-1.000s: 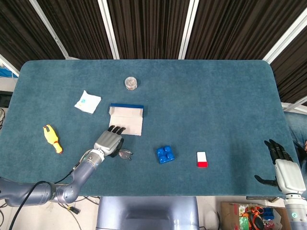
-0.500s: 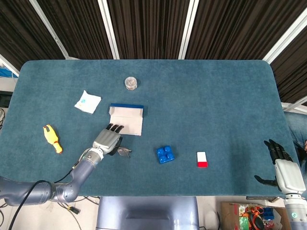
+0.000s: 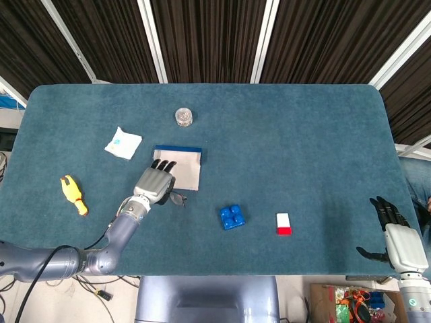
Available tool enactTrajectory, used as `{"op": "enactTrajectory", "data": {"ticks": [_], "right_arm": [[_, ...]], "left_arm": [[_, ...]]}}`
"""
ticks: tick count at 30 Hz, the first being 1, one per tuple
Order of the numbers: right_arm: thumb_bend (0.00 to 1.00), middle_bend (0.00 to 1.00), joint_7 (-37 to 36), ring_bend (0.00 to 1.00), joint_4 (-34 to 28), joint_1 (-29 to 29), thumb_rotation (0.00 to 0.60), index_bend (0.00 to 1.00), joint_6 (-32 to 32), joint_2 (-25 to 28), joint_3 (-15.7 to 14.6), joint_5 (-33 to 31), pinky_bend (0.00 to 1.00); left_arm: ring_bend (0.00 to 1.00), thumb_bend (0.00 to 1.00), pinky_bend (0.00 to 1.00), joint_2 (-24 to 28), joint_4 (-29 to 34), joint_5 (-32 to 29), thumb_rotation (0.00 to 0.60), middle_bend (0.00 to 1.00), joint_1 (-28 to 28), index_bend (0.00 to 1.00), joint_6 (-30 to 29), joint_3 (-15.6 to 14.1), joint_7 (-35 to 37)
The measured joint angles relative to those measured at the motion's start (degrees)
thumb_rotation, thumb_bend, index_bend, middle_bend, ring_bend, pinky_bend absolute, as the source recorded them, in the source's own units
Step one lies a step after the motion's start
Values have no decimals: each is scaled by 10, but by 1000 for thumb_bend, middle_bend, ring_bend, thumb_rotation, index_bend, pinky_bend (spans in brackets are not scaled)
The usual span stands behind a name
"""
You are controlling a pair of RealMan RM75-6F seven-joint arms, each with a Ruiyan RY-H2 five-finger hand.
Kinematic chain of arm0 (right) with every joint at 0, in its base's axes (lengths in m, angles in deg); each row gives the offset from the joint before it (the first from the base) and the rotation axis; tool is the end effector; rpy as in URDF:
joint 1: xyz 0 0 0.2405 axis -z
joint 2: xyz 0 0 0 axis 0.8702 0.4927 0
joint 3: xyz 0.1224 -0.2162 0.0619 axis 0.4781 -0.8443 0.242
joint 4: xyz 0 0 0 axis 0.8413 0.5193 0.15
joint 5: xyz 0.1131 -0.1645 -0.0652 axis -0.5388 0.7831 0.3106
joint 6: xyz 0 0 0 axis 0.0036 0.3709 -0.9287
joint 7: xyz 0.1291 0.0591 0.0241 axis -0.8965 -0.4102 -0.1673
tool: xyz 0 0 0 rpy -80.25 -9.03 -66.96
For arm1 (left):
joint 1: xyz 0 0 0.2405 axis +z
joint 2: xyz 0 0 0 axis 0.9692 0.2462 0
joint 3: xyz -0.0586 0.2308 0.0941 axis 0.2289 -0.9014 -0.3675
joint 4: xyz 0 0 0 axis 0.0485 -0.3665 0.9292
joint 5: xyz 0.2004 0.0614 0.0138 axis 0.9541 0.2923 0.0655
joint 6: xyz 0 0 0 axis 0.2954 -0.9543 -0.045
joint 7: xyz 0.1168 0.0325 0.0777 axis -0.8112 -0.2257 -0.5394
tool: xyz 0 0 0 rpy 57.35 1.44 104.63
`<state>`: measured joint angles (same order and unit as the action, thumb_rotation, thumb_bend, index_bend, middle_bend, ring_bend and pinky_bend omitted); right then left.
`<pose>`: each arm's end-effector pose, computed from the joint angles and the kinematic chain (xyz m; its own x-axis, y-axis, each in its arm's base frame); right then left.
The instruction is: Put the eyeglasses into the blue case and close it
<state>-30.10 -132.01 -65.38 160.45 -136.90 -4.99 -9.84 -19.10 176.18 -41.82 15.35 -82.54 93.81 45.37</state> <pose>-0.3158 -0.1806 0.1553 0.2742 -0.1300 0.9528 -0.9467 0.1379 0.2912 -0.1046 0.3641 -0.0317 0.5904 0.3971 0.7027 0.8061 -0.3343 -0.4884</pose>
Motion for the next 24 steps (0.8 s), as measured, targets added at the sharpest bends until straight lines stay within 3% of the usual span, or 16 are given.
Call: {"op": "enactTrajectory", "data": {"ticks": [10, 24], "right_arm": [[12, 0, -2, 0, -1, 0, 600, 0, 2, 0, 2, -1, 173], [12, 0, -5, 0, -2, 0, 600, 0, -2, 1, 2, -6, 173]], "left_arm": [[0, 440, 0, -27, -48, -65, 600, 33, -51, 602, -16, 35, -56], [0, 440, 0, -87, -172, -94, 600, 23, -67, 606, -2, 57, -52]]}}
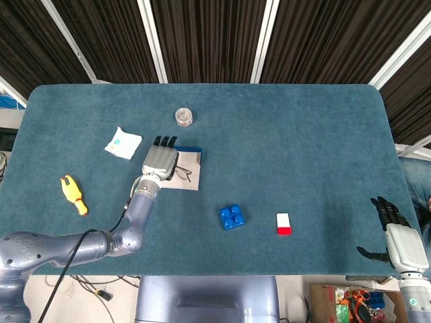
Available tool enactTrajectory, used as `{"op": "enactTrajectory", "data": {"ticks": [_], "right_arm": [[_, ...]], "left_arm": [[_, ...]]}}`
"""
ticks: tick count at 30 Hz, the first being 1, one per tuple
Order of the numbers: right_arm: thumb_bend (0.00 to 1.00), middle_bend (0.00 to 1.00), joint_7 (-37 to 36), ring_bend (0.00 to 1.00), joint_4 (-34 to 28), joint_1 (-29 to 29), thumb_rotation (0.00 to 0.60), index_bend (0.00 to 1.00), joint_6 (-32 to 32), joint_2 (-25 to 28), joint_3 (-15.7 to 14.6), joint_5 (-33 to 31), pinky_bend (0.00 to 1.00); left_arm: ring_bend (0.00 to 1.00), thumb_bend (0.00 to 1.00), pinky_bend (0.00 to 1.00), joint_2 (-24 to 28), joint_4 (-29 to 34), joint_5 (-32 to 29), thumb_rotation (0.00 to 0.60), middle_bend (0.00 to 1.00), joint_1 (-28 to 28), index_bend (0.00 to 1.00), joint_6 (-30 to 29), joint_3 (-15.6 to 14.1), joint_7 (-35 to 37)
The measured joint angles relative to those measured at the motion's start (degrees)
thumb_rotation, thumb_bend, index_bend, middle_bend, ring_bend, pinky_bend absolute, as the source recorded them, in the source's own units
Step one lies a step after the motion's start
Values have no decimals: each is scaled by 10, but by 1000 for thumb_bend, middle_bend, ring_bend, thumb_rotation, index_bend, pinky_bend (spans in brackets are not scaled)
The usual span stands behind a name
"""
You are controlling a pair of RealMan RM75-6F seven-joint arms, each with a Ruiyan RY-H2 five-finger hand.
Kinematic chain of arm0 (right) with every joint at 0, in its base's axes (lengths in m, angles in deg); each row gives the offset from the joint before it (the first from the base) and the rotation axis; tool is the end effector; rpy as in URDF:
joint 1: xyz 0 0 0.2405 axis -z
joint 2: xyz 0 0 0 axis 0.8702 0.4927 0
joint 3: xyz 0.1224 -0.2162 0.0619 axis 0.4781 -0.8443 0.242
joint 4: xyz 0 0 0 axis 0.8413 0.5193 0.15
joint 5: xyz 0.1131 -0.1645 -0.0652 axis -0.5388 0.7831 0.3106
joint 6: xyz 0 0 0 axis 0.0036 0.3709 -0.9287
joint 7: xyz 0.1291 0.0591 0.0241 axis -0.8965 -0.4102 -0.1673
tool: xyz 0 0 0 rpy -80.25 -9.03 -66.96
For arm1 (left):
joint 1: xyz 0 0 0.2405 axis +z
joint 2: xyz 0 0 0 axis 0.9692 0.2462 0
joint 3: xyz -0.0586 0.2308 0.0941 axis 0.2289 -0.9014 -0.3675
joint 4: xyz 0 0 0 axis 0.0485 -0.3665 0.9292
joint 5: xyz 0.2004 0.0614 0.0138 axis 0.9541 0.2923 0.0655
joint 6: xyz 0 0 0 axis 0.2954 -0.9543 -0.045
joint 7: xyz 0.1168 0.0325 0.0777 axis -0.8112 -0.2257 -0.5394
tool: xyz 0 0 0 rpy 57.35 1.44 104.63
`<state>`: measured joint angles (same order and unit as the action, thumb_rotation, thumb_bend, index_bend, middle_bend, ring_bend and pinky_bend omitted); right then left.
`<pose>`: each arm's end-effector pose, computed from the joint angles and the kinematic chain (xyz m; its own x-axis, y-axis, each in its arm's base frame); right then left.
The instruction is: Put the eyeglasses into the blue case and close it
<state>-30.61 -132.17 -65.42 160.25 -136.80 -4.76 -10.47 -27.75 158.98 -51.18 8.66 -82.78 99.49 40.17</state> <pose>-0.3165 -0.1814 0.1561 0.2619 -0.1276 0.9566 -0.9486 0.1482 0.2795 -0.0795 0.4212 -0.0426 0.5937 0.3111 0.7421 0.8044 -0.2045 -0.5578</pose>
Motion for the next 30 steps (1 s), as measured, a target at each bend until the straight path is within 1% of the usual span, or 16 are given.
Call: {"op": "enactTrajectory", "data": {"ticks": [6, 12, 19, 30], "right_arm": [[13, 0, -1, 0, 0, -1, 600, 0, -2, 1, 0, -1, 173], [13, 0, -2, 0, 0, -1, 600, 0, -3, 1, 0, 0, 173], [12, 0, -2, 0, -1, -1, 600, 0, -3, 2, 1, -3, 173], [15, 0, -2, 0, -1, -1, 600, 0, -3, 2, 1, -2, 173]], "left_arm": [[0, 439, 0, -38, -66, -6, 600, 21, -7, 606, 9, 8, 0], [0, 439, 0, -61, -112, -21, 600, 21, -10, 607, 25, 15, -7], [0, 439, 0, -91, -173, -35, 600, 21, -13, 608, 51, 32, -12], [0, 439, 0, -119, -220, -31, 600, 21, -18, 609, 62, 60, -18]]}}
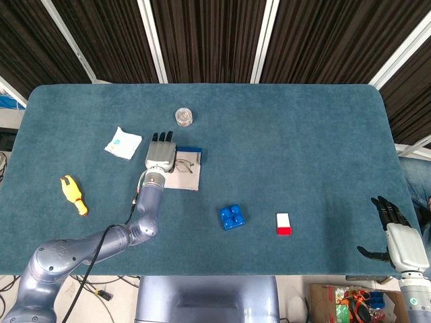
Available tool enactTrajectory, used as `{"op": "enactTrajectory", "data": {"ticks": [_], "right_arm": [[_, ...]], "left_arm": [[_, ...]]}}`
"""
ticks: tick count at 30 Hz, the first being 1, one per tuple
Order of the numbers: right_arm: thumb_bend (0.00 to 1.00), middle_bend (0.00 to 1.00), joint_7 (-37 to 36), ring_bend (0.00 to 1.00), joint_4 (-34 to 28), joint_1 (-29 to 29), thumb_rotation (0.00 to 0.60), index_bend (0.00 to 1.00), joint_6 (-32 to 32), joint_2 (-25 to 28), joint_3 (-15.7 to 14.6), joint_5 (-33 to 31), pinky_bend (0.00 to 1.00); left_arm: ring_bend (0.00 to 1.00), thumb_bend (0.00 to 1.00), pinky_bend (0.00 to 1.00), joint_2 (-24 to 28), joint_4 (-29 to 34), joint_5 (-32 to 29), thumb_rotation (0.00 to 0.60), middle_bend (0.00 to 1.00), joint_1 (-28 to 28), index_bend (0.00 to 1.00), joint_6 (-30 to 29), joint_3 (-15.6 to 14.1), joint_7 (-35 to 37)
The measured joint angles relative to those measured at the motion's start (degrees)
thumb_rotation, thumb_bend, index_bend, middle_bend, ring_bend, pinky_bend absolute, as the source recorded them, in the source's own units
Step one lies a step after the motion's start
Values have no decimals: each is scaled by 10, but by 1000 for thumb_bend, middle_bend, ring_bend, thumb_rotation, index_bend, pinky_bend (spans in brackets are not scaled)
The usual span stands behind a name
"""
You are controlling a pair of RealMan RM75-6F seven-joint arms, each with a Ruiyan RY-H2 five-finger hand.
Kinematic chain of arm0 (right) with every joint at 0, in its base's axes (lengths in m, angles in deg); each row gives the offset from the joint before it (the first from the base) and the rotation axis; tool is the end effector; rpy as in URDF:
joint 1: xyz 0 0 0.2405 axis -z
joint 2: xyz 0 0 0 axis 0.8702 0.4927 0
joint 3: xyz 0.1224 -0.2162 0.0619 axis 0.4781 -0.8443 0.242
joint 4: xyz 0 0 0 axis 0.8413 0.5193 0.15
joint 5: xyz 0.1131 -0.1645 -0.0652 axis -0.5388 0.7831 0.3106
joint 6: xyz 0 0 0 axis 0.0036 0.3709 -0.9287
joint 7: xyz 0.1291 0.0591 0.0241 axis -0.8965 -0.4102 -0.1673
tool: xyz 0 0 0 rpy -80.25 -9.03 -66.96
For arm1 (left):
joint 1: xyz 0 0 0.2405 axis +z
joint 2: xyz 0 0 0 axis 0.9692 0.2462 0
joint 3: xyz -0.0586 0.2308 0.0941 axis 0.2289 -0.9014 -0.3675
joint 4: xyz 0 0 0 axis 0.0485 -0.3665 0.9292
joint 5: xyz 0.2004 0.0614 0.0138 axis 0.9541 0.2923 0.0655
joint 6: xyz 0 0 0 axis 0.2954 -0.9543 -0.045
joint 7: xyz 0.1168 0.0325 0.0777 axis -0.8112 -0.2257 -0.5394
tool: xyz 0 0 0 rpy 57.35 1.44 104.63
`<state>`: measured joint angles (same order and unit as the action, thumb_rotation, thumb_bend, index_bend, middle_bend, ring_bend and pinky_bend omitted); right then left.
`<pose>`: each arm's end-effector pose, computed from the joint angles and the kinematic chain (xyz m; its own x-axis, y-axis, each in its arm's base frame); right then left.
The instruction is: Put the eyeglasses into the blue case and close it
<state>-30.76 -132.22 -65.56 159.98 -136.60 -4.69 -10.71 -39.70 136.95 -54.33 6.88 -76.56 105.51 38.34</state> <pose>-0.3168 -0.1823 0.1568 0.2605 -0.1295 0.9568 -0.9486 0.1503 0.2786 -0.0860 0.4532 -0.0725 0.5461 0.3235 0.7727 0.8291 -0.0763 -0.5539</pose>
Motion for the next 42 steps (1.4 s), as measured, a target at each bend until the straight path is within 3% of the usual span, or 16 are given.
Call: {"op": "enactTrajectory", "data": {"ticks": [13, 27, 34, 39, 42], "right_arm": [[19, 0, 0, 0, -1, -1, 600, 0, -2, 1, -1, 0, 173], [19, 0, 0, 0, -2, -1, 600, 0, -2, 2, 0, -2, 173], [19, 0, 0, 0, -3, -1, 600, 0, -3, 2, -1, -3, 173], [21, 0, 0, 0, -3, -1, 600, 0, -5, 2, 0, -5, 173], [23, 0, 1, 0, -5, -1, 600, 0, -6, 3, -1, -6, 173]], "left_arm": [[0, 438, 0, -25, -33, -14, 600, 21, -11, 609, -2, 35, -22], [0, 426, 0, -42, -53, -19, 600, 21, -15, 602, -2, 52, -38], [0, 391, 0, -49, -60, -18, 600, 17, -12, 453, 3, 62, -30], [0, 389, 0, -46, -54, -21, 600, 12, -9, 276, 9, 65, -36], [0, 389, 0, -41, -39, -21, 600, 12, -7, 238, 7, 67, -38]]}}
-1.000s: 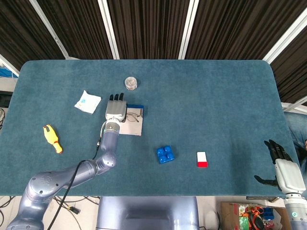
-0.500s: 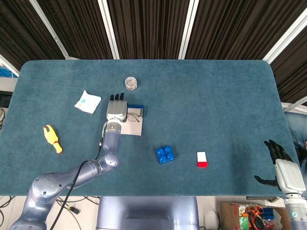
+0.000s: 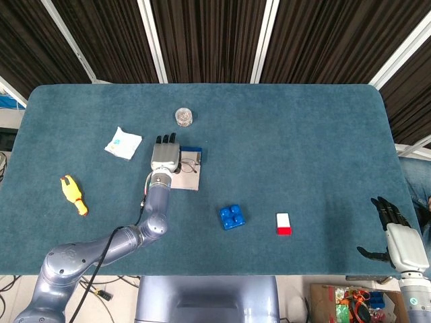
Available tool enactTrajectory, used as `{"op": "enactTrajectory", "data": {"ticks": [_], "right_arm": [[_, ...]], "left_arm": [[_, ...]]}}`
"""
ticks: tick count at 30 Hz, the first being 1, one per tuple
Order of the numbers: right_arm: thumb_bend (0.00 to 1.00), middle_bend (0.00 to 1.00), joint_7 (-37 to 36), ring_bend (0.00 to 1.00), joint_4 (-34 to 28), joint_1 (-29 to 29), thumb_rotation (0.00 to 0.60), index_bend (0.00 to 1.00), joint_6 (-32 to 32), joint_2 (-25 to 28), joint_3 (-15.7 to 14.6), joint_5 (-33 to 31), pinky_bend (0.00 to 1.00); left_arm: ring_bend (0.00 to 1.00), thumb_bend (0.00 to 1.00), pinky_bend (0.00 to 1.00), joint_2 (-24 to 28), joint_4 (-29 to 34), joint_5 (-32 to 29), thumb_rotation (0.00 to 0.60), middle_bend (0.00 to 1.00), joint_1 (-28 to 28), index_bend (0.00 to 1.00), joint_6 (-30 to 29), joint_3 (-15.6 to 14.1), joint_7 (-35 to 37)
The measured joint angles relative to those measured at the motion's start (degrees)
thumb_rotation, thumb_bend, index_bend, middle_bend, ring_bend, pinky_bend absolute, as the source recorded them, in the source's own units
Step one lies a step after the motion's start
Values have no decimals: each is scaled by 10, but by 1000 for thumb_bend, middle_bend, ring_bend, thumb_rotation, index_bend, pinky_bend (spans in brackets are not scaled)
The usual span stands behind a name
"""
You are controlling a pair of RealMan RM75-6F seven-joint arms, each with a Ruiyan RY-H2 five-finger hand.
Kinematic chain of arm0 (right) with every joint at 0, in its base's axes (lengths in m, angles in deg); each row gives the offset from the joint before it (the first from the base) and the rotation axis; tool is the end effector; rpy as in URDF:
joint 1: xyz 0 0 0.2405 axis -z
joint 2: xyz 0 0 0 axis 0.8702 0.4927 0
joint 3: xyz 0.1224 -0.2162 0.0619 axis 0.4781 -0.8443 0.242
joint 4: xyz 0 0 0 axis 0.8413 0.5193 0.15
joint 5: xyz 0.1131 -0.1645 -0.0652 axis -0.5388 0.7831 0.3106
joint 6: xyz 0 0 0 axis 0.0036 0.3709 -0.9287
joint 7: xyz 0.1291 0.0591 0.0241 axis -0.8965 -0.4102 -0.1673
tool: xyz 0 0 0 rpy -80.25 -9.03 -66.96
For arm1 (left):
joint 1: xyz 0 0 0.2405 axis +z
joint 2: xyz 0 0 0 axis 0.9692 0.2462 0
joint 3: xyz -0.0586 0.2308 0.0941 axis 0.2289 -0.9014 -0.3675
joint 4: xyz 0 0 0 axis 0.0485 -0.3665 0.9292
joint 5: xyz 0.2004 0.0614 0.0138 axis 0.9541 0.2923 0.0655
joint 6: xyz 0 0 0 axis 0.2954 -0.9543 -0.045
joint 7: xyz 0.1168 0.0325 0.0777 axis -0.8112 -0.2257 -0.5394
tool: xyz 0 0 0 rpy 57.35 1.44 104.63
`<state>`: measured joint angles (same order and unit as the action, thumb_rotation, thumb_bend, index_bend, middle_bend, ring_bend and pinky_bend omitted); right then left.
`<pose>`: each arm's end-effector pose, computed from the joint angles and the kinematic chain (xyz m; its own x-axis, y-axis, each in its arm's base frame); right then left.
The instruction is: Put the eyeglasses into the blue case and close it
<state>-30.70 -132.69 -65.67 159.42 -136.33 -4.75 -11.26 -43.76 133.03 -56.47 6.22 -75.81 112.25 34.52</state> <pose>-0.3168 -0.1821 0.1564 0.2546 -0.1395 0.9569 -0.9484 0.1576 0.2753 -0.0738 0.4541 -0.0849 0.4823 0.3527 0.8019 0.8611 -0.0225 -0.5080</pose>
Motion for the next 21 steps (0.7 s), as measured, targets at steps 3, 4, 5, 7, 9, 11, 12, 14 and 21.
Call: {"op": "enactTrajectory", "data": {"ticks": [3, 4, 5, 7, 9, 11, 12, 14, 21], "right_arm": [[23, 0, 0, 0, -1, 0, 600, 0, 0, 1, 0, 0, 173], [23, 0, 0, 0, -1, 0, 600, 0, 0, 1, 0, 0, 173], [23, 0, 0, 0, -1, 0, 600, 0, 0, 1, 0, -1, 173], [22, 0, -1, 0, -2, 0, 600, 0, -2, 1, 0, -1, 173], [22, 0, -1, 0, -2, 0, 600, 0, -3, 1, 0, -2, 173], [21, 0, -1, 0, -3, -1, 600, 0, -3, 2, -1, -1, 173], [22, 0, 0, 0, -3, -1, 600, 0, -3, 2, -1, 0, 173], [22, 0, 1, 0, -3, -1, 600, 0, -4, 2, -2, -1, 173], [23, 0, 5, 0, -5, 0, 600, 0, -2, 2, 0, -5, 173]], "left_arm": [[0, 389, 0, 5, 14, 1, 600, 12, 3, 236, -5, 2, 0], [0, 389, 0, 8, 22, 3, 600, 12, 4, 236, -7, 2, 1], [0, 389, 0, 10, 27, 4, 600, 12, 5, 236, -9, 2, 1], [0, 389, 0, 16, 43, 10, 600, 11, 8, 236, -15, 2, 3], [0, 389, 0, 23, 61, 16, 600, 10, 11, 236, -23, 1, 5], [0, 389, 0, 32, 86, 25, 600, 8, 17, 236, -36, -2, 7], [0, 389, 0, 36, 98, 31, 600, 8, 19, 236, -43, -4, 9], [0, 388, 0, 47, 130, 43, 600, 8, 28, 233, -58, -8, 13], [0, 389, 29, 93, 249, 104, 600, 55, 71, 143, -106, -29, 49]]}}
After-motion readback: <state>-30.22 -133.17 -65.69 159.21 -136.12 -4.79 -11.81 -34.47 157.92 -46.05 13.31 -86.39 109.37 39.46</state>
